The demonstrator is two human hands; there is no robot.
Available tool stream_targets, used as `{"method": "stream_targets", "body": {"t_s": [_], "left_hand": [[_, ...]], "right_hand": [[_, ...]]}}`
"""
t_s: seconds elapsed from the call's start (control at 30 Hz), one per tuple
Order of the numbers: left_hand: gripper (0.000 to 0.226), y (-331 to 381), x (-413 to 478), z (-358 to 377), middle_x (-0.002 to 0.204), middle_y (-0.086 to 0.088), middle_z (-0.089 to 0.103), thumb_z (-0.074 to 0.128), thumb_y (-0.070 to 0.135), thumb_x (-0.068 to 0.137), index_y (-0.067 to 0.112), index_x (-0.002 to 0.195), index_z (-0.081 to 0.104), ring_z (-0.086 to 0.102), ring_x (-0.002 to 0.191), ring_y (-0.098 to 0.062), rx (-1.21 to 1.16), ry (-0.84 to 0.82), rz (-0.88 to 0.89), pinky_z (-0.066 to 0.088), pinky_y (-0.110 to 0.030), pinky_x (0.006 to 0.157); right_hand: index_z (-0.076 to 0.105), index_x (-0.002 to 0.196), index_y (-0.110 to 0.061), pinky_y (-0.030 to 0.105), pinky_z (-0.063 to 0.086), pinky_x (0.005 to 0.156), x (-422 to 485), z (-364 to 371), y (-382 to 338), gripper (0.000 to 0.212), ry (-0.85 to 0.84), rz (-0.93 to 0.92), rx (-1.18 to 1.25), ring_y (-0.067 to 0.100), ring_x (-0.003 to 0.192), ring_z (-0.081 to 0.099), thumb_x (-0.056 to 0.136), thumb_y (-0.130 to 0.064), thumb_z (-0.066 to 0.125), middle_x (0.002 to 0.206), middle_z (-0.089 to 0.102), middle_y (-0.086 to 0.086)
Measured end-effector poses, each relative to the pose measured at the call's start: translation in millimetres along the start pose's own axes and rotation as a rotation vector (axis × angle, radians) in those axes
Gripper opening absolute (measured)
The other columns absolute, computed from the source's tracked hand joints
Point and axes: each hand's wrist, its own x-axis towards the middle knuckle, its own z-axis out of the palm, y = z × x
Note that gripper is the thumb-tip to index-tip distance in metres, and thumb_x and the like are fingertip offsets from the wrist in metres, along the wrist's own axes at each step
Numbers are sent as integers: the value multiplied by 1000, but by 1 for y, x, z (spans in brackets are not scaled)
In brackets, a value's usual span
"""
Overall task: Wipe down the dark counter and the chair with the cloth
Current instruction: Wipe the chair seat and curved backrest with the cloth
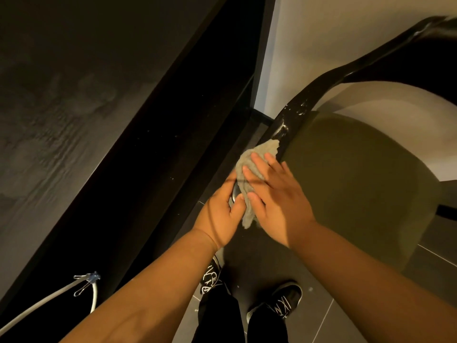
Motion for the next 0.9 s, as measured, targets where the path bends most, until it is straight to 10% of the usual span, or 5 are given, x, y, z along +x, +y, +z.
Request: {"method": "stream_targets", "body": {"t_s": [0.27,0.53,0.73,0.9], "left_hand": [[63,21,12,-8,134,22,57,53,30,92,59,146,39,55,125,3,87,110,73,47,-29,110],[32,52,39,4,103,12,69,40,39,109,38,138,53,65,90,-5,166,166,-52,57,-36,87],[60,54,40,8,86,9,68,32,59,100,33,153,42,69,99,-19,306,188,-47,53,-49,97],[56,57,37,6,112,3,72,38,57,102,34,152,46,67,106,-24,350,229,-3,53,-48,96]], "right_hand": [[24,163,-26,46,2,127,69,-21,40,58,-82,190,-207,27,158,4,105,-31,34,171,11,3],[29,162,-18,44,3,129,20,0,15,61,-54,19,-96,28,159,6,103,-30,43,170,18,8],[20,163,-19,50,3,127,72,-29,72,59,-67,157,-266,32,158,4,107,-36,23,171,12,9],[23,163,-22,45,-2,127,54,-15,47,61,-59,135,-199,30,158,3,106,-38,36,171,13,7]]}}
